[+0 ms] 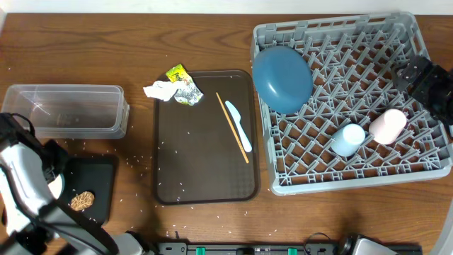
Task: Sort waste into correct bins and load items into the dishwasher rack
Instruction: 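Shake the tilted light-blue bowl over the black tray to empty remaining rice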
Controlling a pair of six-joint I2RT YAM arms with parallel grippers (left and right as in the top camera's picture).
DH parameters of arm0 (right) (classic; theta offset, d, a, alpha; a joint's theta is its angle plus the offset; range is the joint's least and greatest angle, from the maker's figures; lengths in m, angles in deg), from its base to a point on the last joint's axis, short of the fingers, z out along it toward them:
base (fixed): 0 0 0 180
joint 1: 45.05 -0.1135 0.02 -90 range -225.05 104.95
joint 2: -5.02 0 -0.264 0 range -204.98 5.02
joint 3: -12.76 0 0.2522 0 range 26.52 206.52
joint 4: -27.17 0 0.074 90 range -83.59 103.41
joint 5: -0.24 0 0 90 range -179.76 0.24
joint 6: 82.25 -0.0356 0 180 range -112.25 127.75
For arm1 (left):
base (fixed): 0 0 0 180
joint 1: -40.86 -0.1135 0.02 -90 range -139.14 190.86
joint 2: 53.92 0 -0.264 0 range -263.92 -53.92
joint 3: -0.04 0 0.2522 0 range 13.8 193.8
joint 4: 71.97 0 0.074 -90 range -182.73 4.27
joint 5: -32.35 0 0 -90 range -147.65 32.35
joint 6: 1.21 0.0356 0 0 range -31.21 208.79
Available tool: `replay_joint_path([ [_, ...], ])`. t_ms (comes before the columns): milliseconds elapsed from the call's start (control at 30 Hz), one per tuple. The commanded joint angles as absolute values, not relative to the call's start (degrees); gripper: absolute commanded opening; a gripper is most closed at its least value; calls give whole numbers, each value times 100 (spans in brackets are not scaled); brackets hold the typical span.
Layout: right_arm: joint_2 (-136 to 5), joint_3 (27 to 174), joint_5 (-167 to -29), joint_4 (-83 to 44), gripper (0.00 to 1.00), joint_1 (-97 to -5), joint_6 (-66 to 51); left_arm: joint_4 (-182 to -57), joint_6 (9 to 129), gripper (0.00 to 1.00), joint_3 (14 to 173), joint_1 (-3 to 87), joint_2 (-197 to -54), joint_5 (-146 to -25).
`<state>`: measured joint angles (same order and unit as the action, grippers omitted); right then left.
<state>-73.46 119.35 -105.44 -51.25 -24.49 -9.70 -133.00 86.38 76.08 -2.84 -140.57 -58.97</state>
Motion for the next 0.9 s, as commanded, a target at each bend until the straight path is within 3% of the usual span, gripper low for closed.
replay_joint_path([
  [0, -7324, 11951, -10586, -5154, 99, -2412, -979, -13173, 8581, 6, 7767, -278, -13563, -7589],
  [333, -7324, 11951, -10586, -5322, 99, -2412, -979, -13007, 9322, 6, 7603, -588, -13365, -9796],
  [733, -7324, 11951, -10586, -5307, 99, -2412, -979, -12603, 9919, 6, 6845, -2391, -13371, -12452],
  [867, -7324, 11951, -10584, -5280, 99, -2412, -979, -12207, 11053, 6, 6205, -2735, -13382, -13416],
])
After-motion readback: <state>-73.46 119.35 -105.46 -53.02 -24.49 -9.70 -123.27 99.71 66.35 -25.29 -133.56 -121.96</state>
